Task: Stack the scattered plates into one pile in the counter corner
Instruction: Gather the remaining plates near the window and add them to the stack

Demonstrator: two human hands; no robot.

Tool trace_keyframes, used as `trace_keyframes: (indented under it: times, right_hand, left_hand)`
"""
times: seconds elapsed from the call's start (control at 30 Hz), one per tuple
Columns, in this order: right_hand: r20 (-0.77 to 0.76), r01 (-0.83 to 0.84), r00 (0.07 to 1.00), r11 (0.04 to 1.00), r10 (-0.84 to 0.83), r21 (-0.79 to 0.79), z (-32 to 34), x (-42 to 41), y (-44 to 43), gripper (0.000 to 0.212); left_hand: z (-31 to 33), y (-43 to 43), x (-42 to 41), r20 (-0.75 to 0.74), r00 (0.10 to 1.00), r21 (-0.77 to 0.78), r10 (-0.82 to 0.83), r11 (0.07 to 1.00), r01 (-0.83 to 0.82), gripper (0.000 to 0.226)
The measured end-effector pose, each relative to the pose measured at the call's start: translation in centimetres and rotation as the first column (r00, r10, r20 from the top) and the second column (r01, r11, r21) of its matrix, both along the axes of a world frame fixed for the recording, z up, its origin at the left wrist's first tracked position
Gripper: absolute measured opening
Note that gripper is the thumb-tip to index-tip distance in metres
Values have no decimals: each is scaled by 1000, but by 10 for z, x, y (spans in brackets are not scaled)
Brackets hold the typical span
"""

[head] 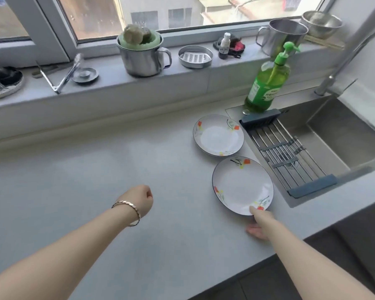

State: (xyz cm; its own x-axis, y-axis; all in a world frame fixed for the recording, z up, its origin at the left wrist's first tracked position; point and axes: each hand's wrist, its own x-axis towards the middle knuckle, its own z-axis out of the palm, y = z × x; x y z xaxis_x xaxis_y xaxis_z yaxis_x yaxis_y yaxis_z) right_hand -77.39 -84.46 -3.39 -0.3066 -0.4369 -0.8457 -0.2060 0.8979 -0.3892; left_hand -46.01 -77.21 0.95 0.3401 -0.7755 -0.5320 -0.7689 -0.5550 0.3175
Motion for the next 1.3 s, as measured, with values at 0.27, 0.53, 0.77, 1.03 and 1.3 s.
trace_keyframes:
  times: [0.27,0.53,0.77,1.03,1.3]
  right_hand:
    - [255,358,918,912,-304,-201,-5,3,-4,32]
    - [144,-53,983,922,116,-383,26,51,-2,16]
    - [192,-440,768,721,611,-535,79,186,17,14]
    - [244,-594,501,535,830,-600,123,351,108,23]
    - [213,-673,343,398,915,-623,143,484,247,21]
  left_hand:
    - [-1,4,16,16,997,9,80,997,-80,18]
    - [9,42,69,0,963,-37,271,962,-271,22]
    - [36,120,137,27,847,-142,530,841,-522,23]
    - [72,270,221,36,633,-272,773,617,-738,18]
    - [101,435,306,103,507,-327,856,510,-795,18]
